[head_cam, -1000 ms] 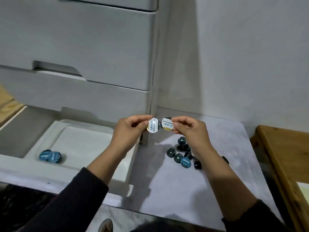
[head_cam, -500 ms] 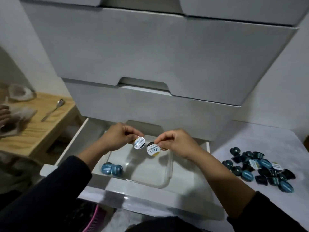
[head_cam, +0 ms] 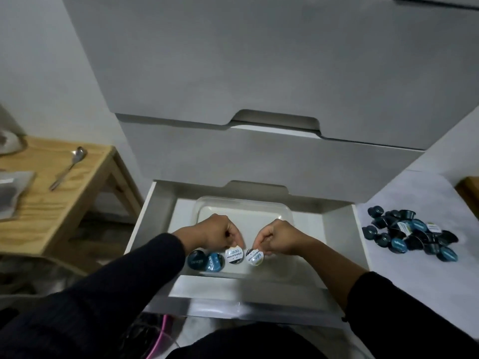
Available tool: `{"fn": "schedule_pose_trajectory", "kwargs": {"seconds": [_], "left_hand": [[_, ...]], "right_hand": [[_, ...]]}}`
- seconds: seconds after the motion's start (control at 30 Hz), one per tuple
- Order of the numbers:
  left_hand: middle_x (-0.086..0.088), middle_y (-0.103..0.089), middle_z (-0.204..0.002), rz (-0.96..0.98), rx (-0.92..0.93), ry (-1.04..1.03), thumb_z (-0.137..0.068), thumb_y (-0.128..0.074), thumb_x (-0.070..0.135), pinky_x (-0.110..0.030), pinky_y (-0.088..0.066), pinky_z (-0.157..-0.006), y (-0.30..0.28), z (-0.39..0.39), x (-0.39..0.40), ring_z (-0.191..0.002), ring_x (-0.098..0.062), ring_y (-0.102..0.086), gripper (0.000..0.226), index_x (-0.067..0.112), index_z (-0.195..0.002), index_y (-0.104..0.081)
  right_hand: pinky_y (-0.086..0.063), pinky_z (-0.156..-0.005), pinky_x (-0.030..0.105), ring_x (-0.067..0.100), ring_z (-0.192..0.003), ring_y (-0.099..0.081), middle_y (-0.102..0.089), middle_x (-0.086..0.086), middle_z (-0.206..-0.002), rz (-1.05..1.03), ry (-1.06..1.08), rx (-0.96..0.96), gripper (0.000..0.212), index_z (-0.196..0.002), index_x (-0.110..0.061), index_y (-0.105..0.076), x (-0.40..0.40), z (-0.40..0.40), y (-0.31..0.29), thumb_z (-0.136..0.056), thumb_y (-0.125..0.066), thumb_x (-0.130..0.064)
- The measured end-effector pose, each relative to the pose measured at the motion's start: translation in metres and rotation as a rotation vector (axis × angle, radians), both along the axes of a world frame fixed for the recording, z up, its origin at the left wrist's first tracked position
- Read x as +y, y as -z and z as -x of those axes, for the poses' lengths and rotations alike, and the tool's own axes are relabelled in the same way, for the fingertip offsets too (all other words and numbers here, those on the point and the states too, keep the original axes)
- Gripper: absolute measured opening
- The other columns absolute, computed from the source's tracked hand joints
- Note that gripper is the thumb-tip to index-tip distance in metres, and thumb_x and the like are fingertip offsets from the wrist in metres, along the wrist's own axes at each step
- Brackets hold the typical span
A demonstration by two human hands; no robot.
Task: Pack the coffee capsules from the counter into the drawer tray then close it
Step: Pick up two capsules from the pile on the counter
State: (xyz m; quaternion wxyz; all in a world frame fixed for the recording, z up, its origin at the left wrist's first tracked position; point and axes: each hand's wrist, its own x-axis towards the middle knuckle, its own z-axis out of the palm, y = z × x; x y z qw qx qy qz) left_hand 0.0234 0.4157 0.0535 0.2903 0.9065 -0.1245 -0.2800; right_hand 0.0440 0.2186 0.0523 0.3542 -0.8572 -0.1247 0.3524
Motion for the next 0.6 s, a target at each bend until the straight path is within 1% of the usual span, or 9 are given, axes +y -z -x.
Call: {"fn": "schedule_pose_trajectory", "kwargs": {"seconds": [0.07,0.13,0.27,0.4,0.47,0.53,0.6], "left_hand": [[0.004,-0.073,-0.094,-0.008,0.016,0.015,-0.084,-0.060,0.008,-0.008,-0.038,-0.069,0.0033,0.0002,0.0012,-0.078,-0.001,-0.055,0.024,0.024,-0.094,-0.075],[0.003,-0.073,-0.094,-0.006,0.038,0.034,-0.083,-0.059,0.006,-0.014,-0.041,-0.073,0.0053,0.0000,0.0029,-0.079,-0.003,-0.057,0.026,0.024,-0.094,-0.075],[0.010,-0.067,-0.080,0.008,0.053,0.061,-0.082,-0.064,0.008,-0.012,-0.042,-0.071,0.0073,-0.0018,0.0071,-0.071,0.003,-0.055,0.022,0.024,-0.092,-0.075],[0.005,-0.072,-0.091,0.004,0.050,0.077,-0.081,-0.067,0.012,-0.014,-0.041,-0.075,0.0073,-0.0012,0.0084,-0.079,-0.002,-0.058,0.019,0.025,-0.093,-0.075],[0.004,-0.072,-0.093,-0.001,0.060,0.085,-0.080,-0.068,0.011,-0.013,-0.042,-0.076,0.0060,-0.0003,0.0081,-0.080,-0.002,-0.058,0.019,0.024,-0.093,-0.075],[0.003,-0.073,-0.095,-0.009,0.068,0.095,-0.080,-0.069,0.011,-0.014,-0.043,-0.079,0.0049,0.0004,0.0073,-0.082,-0.003,-0.059,0.020,0.023,-0.094,-0.074],[0.001,-0.073,-0.096,-0.018,0.076,0.091,-0.079,-0.069,0.010,-0.015,-0.043,-0.080,0.0043,0.0011,0.0063,-0.083,-0.004,-0.060,0.020,0.022,-0.095,-0.074]], "right_hand": [[-0.051,-0.061,0.011,0.004,-0.061,-0.059,-0.067,0.003,-0.071,0.003,-0.010,-0.004,0.012,-0.085,-0.002,-0.074,0.0013,0.0000,0.0039,-0.075,-0.067,0.002],[-0.050,-0.066,0.011,0.001,-0.065,-0.059,-0.069,0.002,-0.074,0.009,-0.022,-0.006,0.012,-0.085,-0.005,-0.074,0.0030,0.0000,0.0064,-0.075,-0.069,-0.001],[-0.050,-0.064,0.010,-0.002,-0.058,-0.059,-0.067,-0.007,-0.067,0.008,-0.025,0.039,0.011,-0.086,-0.003,-0.074,0.0073,0.0024,0.0086,-0.076,-0.070,-0.002],[-0.050,-0.062,0.010,0.000,-0.057,-0.059,-0.066,-0.008,-0.065,0.007,-0.014,0.052,0.013,-0.087,-0.001,-0.073,0.0083,0.0044,0.0090,-0.075,-0.070,0.000],[-0.051,-0.063,0.011,-0.001,-0.057,-0.059,-0.066,-0.007,-0.065,0.013,-0.018,0.048,0.014,-0.088,-0.002,-0.073,0.0080,0.0046,0.0083,-0.074,-0.071,0.000],[-0.052,-0.069,0.015,0.001,-0.062,-0.060,-0.066,-0.006,-0.067,0.016,-0.027,0.056,0.013,-0.088,-0.003,-0.074,0.0076,0.0048,0.0072,-0.074,-0.071,-0.002],[-0.052,-0.076,0.022,0.006,-0.067,-0.061,-0.067,-0.004,-0.070,0.025,-0.033,0.066,0.013,-0.088,-0.004,-0.073,0.0074,0.0050,0.0061,-0.075,-0.070,-0.003]]}}
